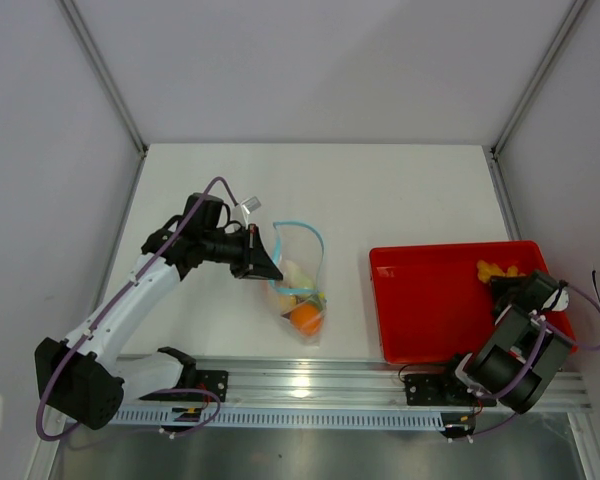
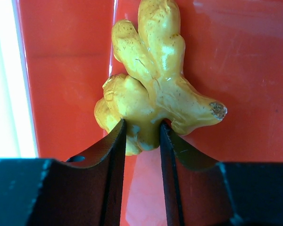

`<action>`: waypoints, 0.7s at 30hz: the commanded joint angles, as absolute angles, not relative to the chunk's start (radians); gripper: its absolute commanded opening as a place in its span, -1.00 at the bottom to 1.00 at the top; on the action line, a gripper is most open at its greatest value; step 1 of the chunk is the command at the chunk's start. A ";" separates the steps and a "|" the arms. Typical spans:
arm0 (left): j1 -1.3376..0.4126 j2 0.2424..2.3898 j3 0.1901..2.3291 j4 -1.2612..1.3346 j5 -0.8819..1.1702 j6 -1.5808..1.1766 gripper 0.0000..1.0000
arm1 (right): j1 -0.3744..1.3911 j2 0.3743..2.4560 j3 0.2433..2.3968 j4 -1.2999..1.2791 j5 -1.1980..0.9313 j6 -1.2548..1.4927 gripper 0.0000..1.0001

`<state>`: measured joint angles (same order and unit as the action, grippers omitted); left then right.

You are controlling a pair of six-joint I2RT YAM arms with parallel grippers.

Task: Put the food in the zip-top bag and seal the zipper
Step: Pick up the fake vegetable from the bin.

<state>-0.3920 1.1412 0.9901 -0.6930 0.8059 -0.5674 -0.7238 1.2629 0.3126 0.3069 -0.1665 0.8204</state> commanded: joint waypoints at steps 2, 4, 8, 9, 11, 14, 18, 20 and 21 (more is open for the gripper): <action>-0.388 1.134 1.023 -0.687 0.802 -0.549 -0.99 | -0.723 1.194 0.321 0.152 -0.138 0.781 -0.92; -0.388 1.137 1.026 -0.684 0.804 -0.552 -0.99 | -0.724 1.161 0.334 0.083 -0.146 0.772 -1.00; -0.388 1.137 1.028 -0.683 0.802 -0.552 -0.99 | -0.723 1.068 0.363 -0.008 -0.173 0.747 -1.00; -0.388 1.135 1.029 -0.683 0.804 -0.552 -0.99 | -0.724 1.049 0.370 -0.041 -0.181 0.746 -1.00; -0.388 1.134 1.028 -0.681 0.805 -0.552 -0.99 | -0.724 1.011 0.387 -0.081 -0.198 0.741 -1.00; -0.388 1.126 1.023 -0.681 0.804 -0.552 -0.99 | -0.723 0.947 0.414 -0.129 -0.234 0.741 -1.00; -0.388 1.118 1.012 -0.670 0.811 -0.555 -0.99 | -0.722 0.908 0.475 -0.227 -0.278 0.717 -1.00; -0.388 1.121 1.011 -0.670 0.813 -0.554 -0.99 | -0.721 0.890 0.497 -0.288 -0.290 0.700 -1.00; -0.388 1.124 1.012 -0.670 0.815 -0.551 -0.99 | -0.721 0.876 0.502 -0.307 -0.296 0.693 -1.00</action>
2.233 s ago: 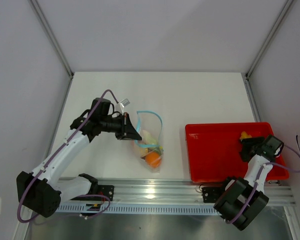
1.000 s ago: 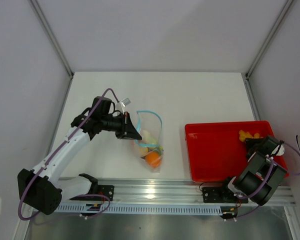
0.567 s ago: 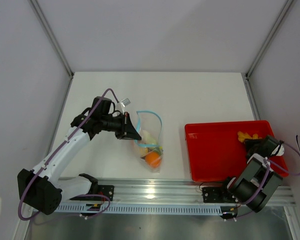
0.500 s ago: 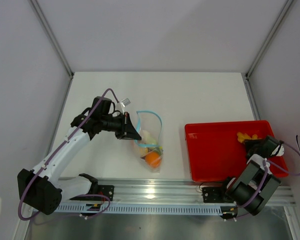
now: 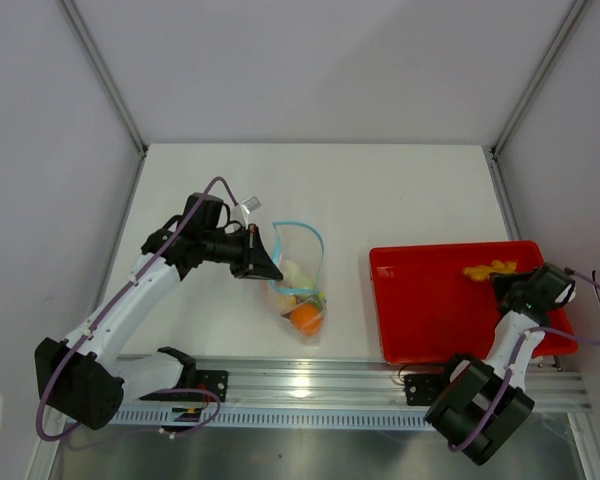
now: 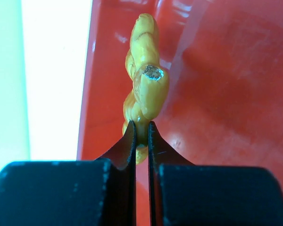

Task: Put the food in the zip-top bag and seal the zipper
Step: Pick up the fake vegetable from the bin.

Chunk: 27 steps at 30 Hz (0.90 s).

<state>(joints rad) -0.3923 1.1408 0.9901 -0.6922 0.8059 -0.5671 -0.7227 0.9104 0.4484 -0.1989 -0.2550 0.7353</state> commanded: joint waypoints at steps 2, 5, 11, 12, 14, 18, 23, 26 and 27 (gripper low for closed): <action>-0.388 1.131 1.019 -0.673 0.815 -0.549 -0.99 | -0.721 0.835 0.512 -0.356 -0.307 0.675 -1.00; -0.388 1.132 1.022 -0.672 0.813 -0.551 -0.99 | -0.721 0.793 0.531 -0.396 -0.325 0.666 -1.00; -0.388 1.135 1.020 -0.661 0.811 -0.557 -0.99 | -0.671 0.758 0.589 -0.463 -0.403 0.661 -1.00; -0.388 1.137 1.020 -0.661 0.810 -0.557 -0.99 | -0.652 0.755 0.604 -0.485 -0.406 0.660 -1.00; -0.388 1.140 1.019 -0.660 0.808 -0.557 -0.99 | -0.582 0.744 0.653 -0.488 -0.431 0.663 -1.00; -0.388 1.137 1.015 -0.653 0.808 -0.563 -0.99 | -0.425 0.721 0.785 -0.499 -0.433 0.689 -1.00; -0.388 1.131 1.017 -0.655 0.805 -0.566 -0.99 | -0.090 0.790 1.029 -0.480 -0.454 0.664 -1.00; -0.388 1.129 1.015 -0.650 0.801 -0.574 -0.99 | 0.111 0.880 1.138 -0.529 -0.375 0.603 -1.00; -0.388 1.129 1.014 -0.647 0.802 -0.575 -0.99 | 0.235 0.902 1.196 -0.544 -0.326 0.576 -1.00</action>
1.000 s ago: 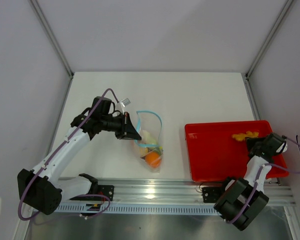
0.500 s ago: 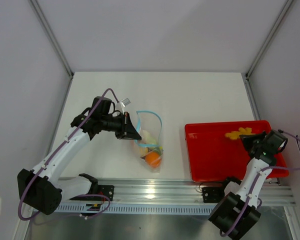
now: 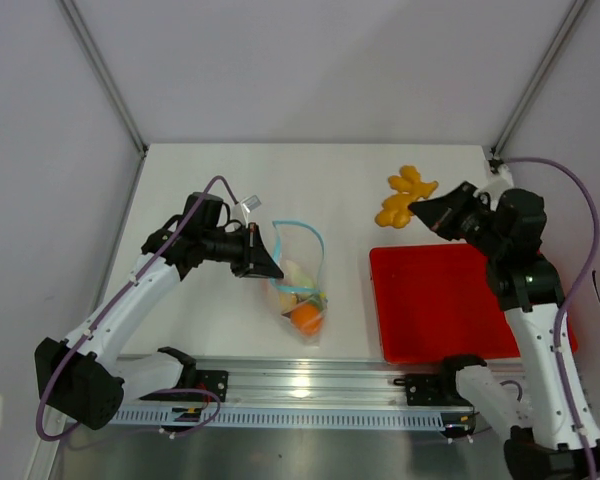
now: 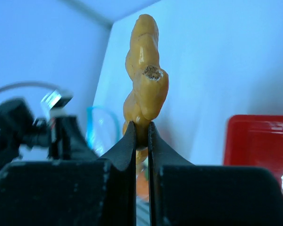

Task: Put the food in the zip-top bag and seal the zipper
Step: Pick up the fake vegetable from the bin, then place the fake vegetable in the zipper food storage bag.

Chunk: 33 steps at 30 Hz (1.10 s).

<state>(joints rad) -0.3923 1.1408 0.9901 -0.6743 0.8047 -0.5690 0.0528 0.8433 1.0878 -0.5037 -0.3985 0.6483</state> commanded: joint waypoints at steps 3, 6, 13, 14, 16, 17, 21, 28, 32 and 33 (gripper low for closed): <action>-0.388 1.126 1.017 -0.649 0.796 -0.581 -0.99 | 0.459 0.992 1.309 -0.583 -0.256 0.539 -1.00; -0.388 1.124 1.029 -0.667 0.787 -0.578 -0.99 | 0.616 1.067 1.377 -0.604 -0.131 0.493 -1.00; -0.388 1.114 1.045 -0.687 0.778 -0.580 -0.99 | 0.940 1.250 1.548 -0.715 0.115 0.420 -1.00; -0.388 1.111 1.046 -0.686 0.775 -0.580 -0.99 | 0.960 1.265 1.558 -0.736 0.159 0.416 -1.00; -0.388 1.111 1.046 -0.686 0.772 -0.581 -0.99 | 0.995 1.308 1.575 -0.759 0.202 0.411 -1.00; -0.388 1.112 1.049 -0.687 0.773 -0.583 -0.99 | 1.018 1.322 1.597 -0.773 0.219 0.413 -1.00; -0.388 1.108 1.057 -0.692 0.776 -0.583 -0.99 | 1.087 1.391 1.650 -0.876 0.352 0.410 -1.00; -0.388 1.101 1.058 -0.698 0.778 -0.581 -0.99 | 1.147 1.517 1.741 -1.029 0.454 0.411 -1.00; -0.388 1.101 1.065 -0.696 0.778 -0.581 -0.99 | 1.181 1.551 1.770 -1.080 0.460 0.425 -1.00; -0.388 1.103 1.063 -0.698 0.778 -0.583 -0.99 | 1.184 1.549 1.769 -1.083 0.456 0.423 -1.00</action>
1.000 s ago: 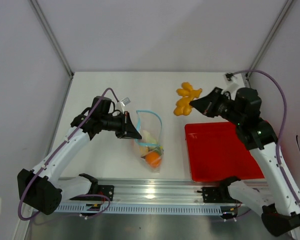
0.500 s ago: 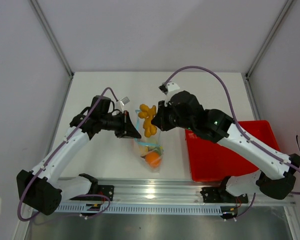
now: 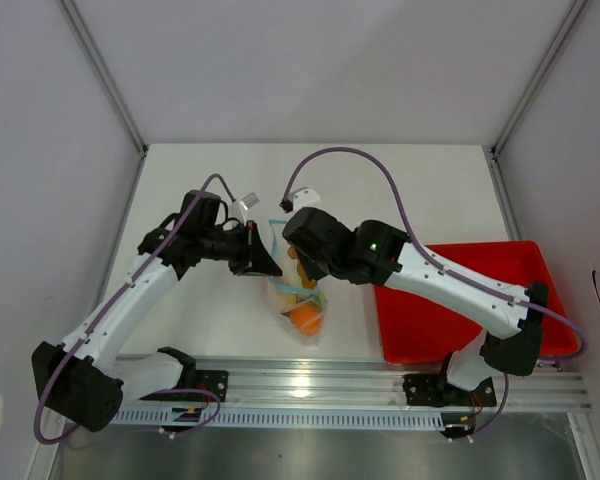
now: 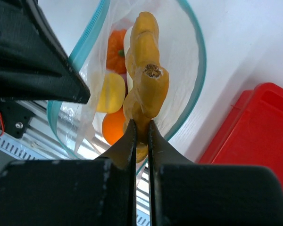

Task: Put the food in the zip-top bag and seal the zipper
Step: Place the fake vegetable in the zipper food storage bag.

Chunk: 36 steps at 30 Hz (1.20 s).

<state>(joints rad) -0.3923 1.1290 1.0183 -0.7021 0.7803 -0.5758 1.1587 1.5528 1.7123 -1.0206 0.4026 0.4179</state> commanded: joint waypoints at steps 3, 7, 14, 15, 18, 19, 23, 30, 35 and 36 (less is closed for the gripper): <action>-0.388 1.104 1.069 -0.696 0.781 -0.583 -0.99 | 1.186 1.551 1.769 -1.085 0.407 0.411 -1.00; -0.388 1.103 1.077 -0.692 0.785 -0.587 -0.99 | 1.154 1.585 1.776 -1.066 0.328 0.381 -0.82; -0.388 1.077 1.088 -0.710 0.776 -0.591 -0.99 | 1.086 1.618 1.744 -0.915 0.148 0.338 0.27; -0.388 1.075 1.089 -0.718 0.776 -0.591 -0.99 | 1.075 1.617 1.732 -0.902 0.117 0.337 0.33; -0.388 1.065 1.092 -0.730 0.769 -0.584 -0.99 | 1.074 1.588 1.738 -0.891 0.132 0.336 0.39; -0.388 1.062 1.092 -0.732 0.765 -0.583 -0.99 | 1.072 1.550 1.736 -0.891 0.171 0.344 0.40; -0.388 1.057 1.080 -0.727 0.765 -0.586 -0.99 | 1.072 1.395 1.709 -0.890 0.273 0.371 0.40; -0.388 1.061 1.037 -0.686 0.775 -0.598 -0.99 | 0.925 1.099 1.536 -0.956 0.408 0.482 0.37; -0.388 1.063 1.025 -0.669 0.782 -0.604 -0.99 | 0.678 1.006 1.381 -0.945 0.217 0.485 0.36; -0.388 1.062 1.028 -0.672 0.779 -0.603 -0.99 | 0.667 0.994 1.367 -0.936 0.165 0.486 0.36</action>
<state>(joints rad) -0.3923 1.0794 1.0264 -0.7078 0.7628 -0.5865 0.7082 0.9665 1.4364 -0.9283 0.2905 0.4622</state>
